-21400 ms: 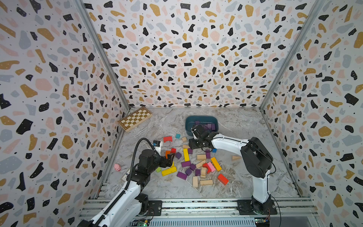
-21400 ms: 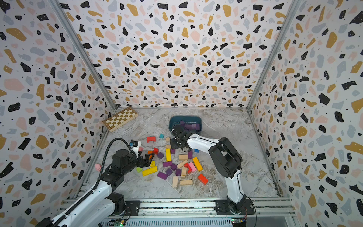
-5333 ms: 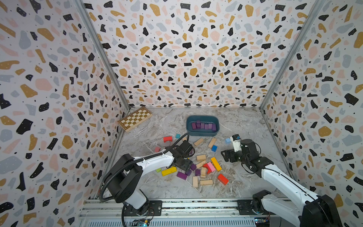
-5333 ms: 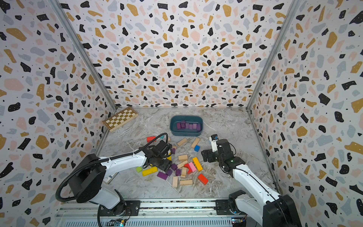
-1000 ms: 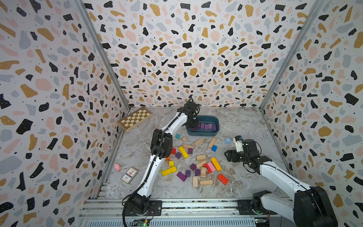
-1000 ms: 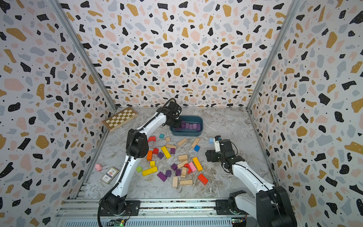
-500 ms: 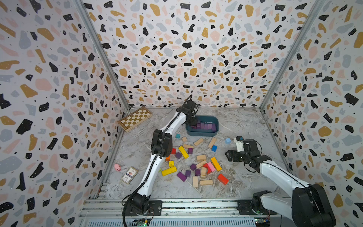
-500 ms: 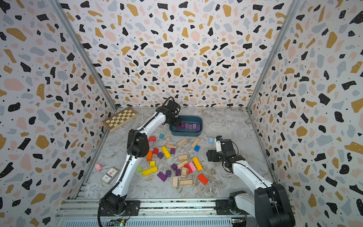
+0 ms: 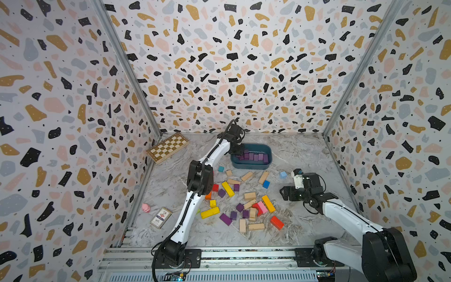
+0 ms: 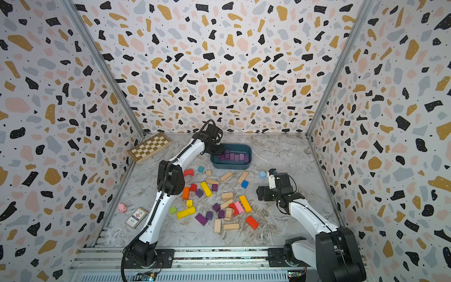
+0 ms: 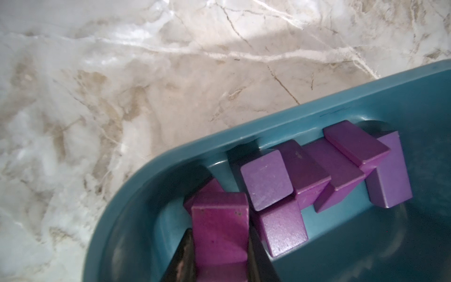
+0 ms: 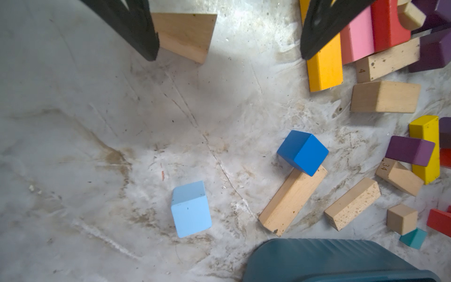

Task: Pick purple bricks into the storage bin
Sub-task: Place the building block in the storage box.

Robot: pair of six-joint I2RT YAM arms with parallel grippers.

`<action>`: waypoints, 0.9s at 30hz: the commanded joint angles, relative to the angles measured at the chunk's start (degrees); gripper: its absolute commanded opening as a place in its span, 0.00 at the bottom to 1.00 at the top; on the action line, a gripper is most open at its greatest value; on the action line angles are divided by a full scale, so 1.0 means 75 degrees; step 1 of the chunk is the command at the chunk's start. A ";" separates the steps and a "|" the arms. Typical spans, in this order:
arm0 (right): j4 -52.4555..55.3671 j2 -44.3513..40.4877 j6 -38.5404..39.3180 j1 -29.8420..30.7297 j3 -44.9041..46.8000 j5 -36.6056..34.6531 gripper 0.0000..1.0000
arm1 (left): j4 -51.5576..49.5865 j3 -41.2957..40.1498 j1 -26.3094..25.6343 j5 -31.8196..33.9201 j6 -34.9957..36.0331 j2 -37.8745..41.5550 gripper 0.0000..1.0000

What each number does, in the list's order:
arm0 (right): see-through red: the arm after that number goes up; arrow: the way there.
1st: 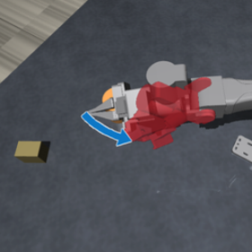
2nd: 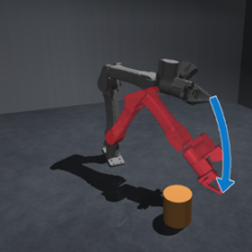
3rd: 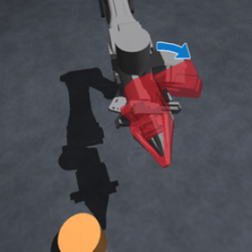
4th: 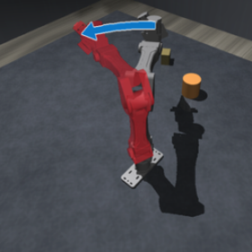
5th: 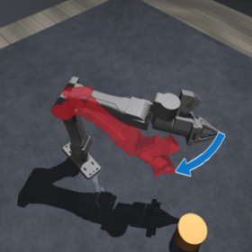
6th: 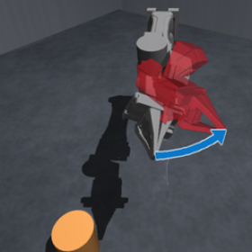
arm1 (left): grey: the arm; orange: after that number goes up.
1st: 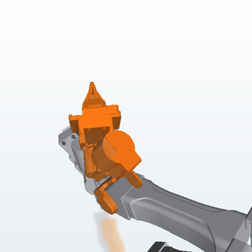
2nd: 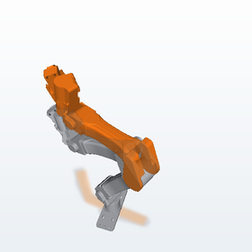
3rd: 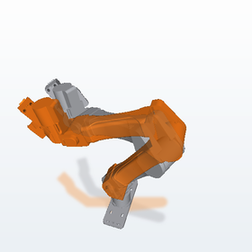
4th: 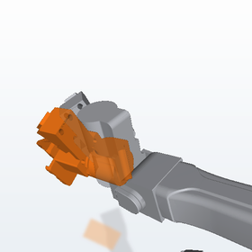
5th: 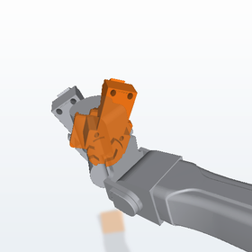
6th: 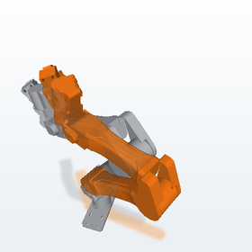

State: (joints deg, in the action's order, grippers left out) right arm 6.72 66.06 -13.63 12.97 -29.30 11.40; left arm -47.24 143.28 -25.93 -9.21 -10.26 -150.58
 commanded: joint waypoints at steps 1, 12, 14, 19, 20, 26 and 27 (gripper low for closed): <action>-0.0089 -0.0015 0.0067 -0.0030 -0.0267 0.0082 0.94 | 0.0248 -0.0044 0.0036 -0.0207 -0.0052 0.0113 0.05; -0.0110 -0.0115 0.0061 -0.0030 -0.0230 0.0084 0.95 | 0.0275 -0.0327 0.0036 -0.0215 -0.0047 0.0363 0.19; -0.0110 -0.0128 0.0061 -0.0031 -0.0230 0.0077 0.95 | 0.0264 -0.0343 0.0036 -0.0180 -0.0034 0.0421 0.24; -0.0095 -0.0185 0.0060 -0.0030 -0.0223 0.0074 0.95 | 0.0298 -0.0354 0.0036 -0.0189 0.0064 0.0576 0.46; -0.0099 -0.0201 0.0069 -0.0038 -0.0218 0.0071 0.95 | 0.0299 -0.0360 0.0036 -0.0190 0.0085 0.0617 0.50; -0.0089 -0.0277 0.0063 -0.0031 -0.0218 0.0069 0.95 | 0.0311 -0.0413 0.0036 -0.0157 0.0203 0.0873 0.62; -0.0089 -0.0277 0.0062 -0.0031 -0.0218 0.0063 0.95 | 0.0317 -0.0425 0.0036 -0.0156 0.0228 0.0912 0.63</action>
State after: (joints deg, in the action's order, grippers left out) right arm 6.68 65.45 -13.61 12.97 -29.30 11.40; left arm -45.78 140.86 -25.93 -10.22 -9.61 -147.24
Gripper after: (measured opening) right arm 0.950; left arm 0.623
